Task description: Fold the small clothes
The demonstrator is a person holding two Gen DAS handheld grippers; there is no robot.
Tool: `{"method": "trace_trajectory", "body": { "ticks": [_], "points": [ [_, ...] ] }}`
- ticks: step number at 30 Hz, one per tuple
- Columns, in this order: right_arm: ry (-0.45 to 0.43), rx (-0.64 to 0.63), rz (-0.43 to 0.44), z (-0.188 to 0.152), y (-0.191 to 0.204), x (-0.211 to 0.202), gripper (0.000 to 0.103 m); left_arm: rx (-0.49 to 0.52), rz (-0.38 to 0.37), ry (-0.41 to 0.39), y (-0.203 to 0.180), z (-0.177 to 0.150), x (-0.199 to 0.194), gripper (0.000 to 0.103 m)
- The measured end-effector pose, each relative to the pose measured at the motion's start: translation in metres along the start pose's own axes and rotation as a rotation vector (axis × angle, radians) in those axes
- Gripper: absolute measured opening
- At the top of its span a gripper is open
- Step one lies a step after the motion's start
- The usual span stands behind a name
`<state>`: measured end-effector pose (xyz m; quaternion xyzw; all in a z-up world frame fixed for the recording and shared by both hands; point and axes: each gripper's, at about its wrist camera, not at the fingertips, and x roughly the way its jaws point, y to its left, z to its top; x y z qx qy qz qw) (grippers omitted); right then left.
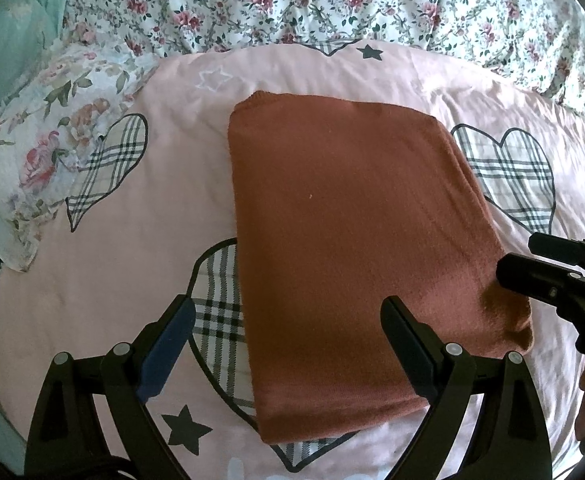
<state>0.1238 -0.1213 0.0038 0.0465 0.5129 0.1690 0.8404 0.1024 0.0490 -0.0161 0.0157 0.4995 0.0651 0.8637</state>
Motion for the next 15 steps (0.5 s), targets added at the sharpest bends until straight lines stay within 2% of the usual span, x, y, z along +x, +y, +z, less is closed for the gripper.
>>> {"method": "trace_trajectory", "body": {
  "ticks": [15],
  "points": [
    [-0.006,0.01,-0.014,-0.011,0.001,-0.001,0.092,-0.02,0.007,-0.04,0.009,-0.009,-0.001,0.094]
  ]
}}
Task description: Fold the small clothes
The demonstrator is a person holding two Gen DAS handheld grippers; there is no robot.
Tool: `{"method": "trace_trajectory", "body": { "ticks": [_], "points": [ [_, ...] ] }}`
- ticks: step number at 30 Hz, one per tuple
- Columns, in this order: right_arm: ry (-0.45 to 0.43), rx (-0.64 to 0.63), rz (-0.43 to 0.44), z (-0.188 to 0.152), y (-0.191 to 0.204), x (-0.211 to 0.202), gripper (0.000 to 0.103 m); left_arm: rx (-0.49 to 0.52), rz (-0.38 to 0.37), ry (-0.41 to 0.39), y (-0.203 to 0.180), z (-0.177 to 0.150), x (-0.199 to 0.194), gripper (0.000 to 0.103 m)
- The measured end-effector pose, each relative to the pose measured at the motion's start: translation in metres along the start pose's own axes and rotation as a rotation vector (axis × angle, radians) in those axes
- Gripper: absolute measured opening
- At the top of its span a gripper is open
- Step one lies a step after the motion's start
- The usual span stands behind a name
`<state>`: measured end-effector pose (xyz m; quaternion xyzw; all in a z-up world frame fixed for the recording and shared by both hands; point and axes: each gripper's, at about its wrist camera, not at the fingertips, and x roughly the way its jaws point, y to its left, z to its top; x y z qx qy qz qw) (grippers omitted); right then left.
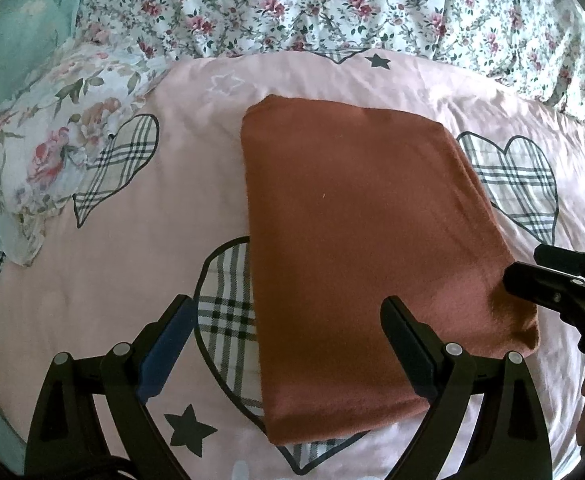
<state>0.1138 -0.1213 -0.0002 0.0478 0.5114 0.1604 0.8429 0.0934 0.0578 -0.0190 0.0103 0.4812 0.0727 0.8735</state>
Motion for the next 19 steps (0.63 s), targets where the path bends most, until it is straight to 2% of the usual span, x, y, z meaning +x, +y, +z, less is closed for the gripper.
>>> {"method": "trace_trajectory", "body": {
  "ticks": [19],
  "points": [
    [0.0,0.016,0.024,-0.009,0.003,0.004,0.093,0.015,-0.037,-0.068,-0.006,-0.006,-0.012,0.094]
  ]
}}
